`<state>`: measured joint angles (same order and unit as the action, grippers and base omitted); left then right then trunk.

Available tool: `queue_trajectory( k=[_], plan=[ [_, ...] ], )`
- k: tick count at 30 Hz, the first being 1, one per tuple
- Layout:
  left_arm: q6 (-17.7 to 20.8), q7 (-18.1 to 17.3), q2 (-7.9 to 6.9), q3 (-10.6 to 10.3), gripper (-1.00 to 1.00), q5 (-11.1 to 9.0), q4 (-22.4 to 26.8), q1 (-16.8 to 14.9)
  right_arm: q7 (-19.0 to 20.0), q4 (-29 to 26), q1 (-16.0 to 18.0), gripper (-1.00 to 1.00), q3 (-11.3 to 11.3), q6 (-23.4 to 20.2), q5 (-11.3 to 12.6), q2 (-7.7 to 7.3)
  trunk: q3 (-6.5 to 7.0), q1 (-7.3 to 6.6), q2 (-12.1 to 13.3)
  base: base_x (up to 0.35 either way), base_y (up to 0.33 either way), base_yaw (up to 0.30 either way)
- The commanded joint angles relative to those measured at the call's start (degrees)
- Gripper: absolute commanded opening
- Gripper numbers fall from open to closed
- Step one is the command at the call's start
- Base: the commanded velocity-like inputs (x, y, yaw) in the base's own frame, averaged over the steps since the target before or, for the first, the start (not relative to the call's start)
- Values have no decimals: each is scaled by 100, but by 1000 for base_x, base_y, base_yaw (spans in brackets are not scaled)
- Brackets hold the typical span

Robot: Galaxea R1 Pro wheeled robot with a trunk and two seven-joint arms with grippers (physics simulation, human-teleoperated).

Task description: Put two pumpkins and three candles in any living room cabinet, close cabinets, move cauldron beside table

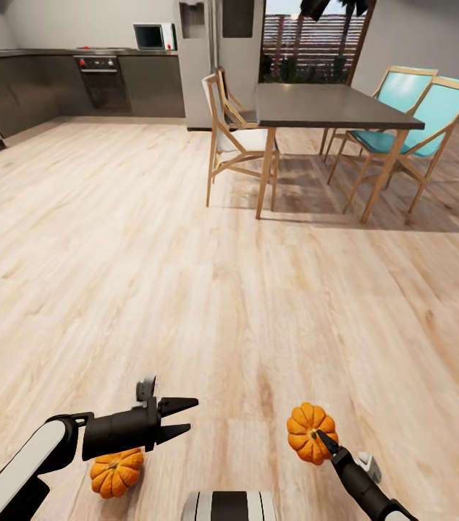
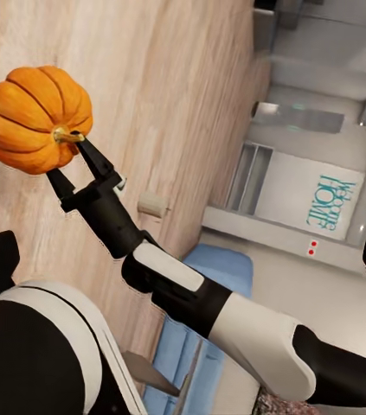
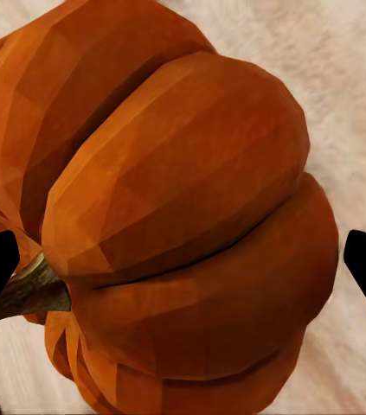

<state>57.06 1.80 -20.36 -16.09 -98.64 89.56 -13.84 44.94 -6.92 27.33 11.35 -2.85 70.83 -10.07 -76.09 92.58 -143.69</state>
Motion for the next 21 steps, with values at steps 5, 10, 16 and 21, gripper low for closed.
queue_trajectory(
  k=[5,10,16,21],
  plan=[
    [7,21,-3,-2,100,-24,-10,-5,19,2,0,-100,26,-27,63,-4,108,-14,5,0,0,288],
    [-1,29,-3,0,100,-3,-27,-5,22,-1,0,-100,26,10,63,-4,219,-27,12,0,0,288],
    [-12,76,-3,0,100,54,-49,-5,35,-2,0,-100,27,24,59,-4,352,-42,20,0,0,137],
    [-21,100,-12,8,100,220,-69,-10,73,-2,1,-100,30,22,55,-12,462,-55,27,0,0,9]
  ],
)
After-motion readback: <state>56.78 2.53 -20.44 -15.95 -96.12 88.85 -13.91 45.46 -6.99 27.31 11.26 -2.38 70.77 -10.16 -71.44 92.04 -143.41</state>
